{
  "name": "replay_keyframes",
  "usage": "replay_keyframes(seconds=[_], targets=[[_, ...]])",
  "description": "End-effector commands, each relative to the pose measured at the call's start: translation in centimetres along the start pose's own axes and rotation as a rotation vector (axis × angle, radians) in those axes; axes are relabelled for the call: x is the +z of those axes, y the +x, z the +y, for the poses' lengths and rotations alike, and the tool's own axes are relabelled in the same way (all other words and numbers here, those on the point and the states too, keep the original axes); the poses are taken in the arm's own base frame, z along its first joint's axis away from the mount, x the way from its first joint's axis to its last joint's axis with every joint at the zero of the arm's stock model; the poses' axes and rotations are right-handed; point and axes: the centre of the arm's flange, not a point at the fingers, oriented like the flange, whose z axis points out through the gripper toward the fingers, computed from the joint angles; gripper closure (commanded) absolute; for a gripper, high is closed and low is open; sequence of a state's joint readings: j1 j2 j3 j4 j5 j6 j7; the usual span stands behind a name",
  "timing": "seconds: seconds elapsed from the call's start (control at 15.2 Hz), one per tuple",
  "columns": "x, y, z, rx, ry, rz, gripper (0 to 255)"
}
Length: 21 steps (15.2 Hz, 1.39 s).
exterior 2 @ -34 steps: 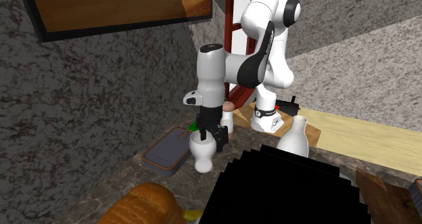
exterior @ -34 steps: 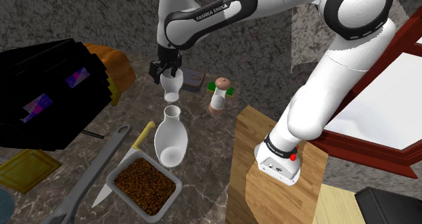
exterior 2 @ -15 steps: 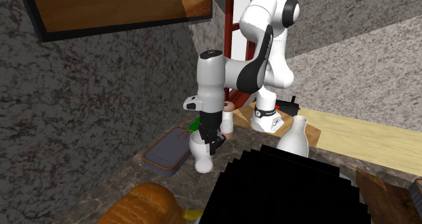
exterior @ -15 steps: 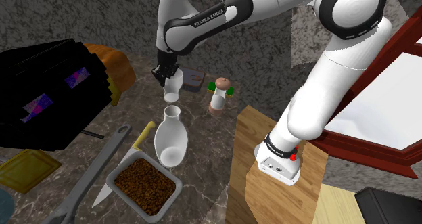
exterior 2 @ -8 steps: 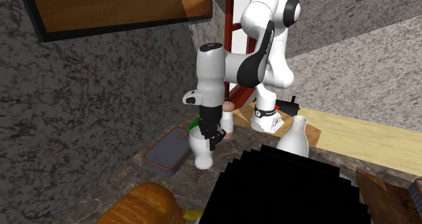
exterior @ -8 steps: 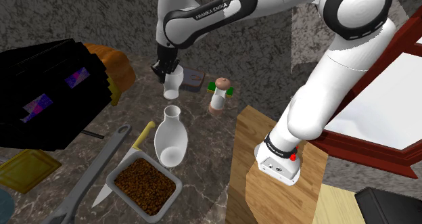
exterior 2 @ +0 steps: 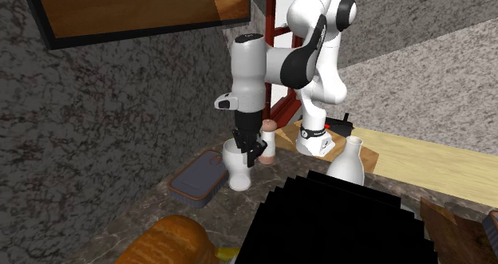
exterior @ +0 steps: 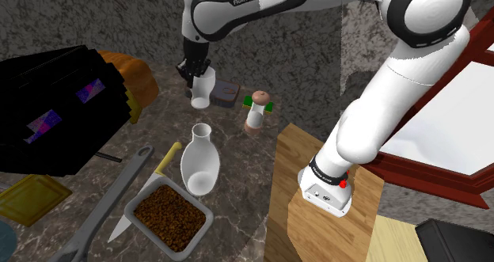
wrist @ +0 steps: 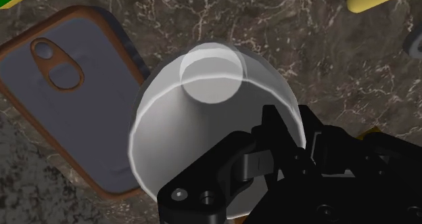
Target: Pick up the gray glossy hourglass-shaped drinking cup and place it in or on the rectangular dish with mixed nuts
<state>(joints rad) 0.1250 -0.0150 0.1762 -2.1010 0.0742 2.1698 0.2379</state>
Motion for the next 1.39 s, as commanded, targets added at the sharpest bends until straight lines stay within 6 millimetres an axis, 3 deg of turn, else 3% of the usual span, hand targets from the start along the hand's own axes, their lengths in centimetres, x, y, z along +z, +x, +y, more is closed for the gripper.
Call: replay_keyframes(seconds=[0.0, 0.59, 1.32], targets=[[-1.2, 0.0, -0.1, 0.0, 0.0, 0.0, 255], [-5.9, 0.4, -0.5, 0.0, 0.0, 0.0, 255], [-7.1, -7.9, -12.4, 0.0, 0.0, 0.0, 255]])
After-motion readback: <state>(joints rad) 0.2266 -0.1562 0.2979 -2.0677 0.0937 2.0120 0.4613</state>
